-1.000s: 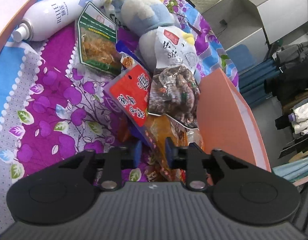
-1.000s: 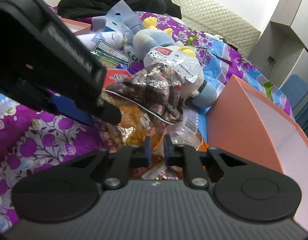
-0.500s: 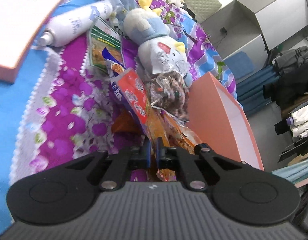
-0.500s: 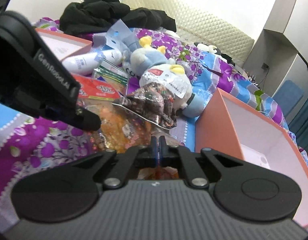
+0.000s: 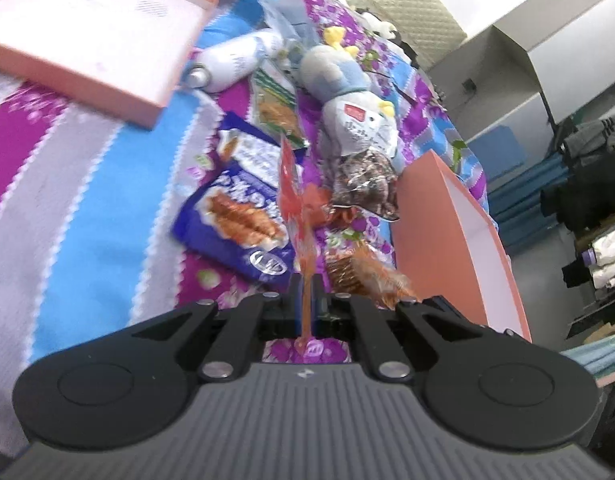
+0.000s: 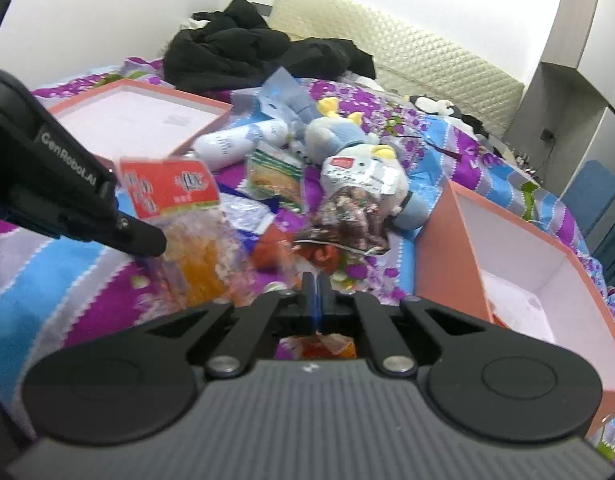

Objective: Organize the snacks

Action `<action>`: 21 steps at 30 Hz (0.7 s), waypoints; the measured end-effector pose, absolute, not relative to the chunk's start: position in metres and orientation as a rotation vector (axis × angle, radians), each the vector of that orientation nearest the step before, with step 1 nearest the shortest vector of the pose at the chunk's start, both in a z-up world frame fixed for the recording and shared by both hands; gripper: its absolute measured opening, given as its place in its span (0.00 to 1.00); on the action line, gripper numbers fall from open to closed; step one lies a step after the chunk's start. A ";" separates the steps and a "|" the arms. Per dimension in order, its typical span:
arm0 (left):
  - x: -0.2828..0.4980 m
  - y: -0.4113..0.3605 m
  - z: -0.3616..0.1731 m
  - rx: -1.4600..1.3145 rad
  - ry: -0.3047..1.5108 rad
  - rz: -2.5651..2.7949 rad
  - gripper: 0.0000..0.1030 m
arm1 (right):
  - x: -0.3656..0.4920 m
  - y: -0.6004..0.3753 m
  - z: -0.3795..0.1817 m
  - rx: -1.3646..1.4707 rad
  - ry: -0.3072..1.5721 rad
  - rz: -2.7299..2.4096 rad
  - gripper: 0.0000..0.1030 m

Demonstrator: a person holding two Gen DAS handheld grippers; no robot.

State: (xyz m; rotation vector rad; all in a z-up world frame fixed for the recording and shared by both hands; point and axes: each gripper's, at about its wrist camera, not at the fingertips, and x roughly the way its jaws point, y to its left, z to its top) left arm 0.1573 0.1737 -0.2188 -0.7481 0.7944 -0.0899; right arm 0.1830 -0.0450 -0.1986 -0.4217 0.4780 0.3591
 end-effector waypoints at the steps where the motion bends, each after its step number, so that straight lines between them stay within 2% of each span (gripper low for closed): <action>1: 0.151 0.175 -0.218 -0.749 0.790 -0.084 0.04 | 0.178 -0.044 -0.198 -0.422 0.478 0.366 0.03; 12: 0.107 0.180 -0.218 -0.740 0.801 -0.042 0.03 | 0.145 -0.043 -0.212 -0.386 0.542 0.437 0.03; 21: 0.117 0.165 -0.226 -0.611 0.861 -0.074 0.04 | 0.144 -0.065 -0.231 -0.267 0.607 0.453 0.06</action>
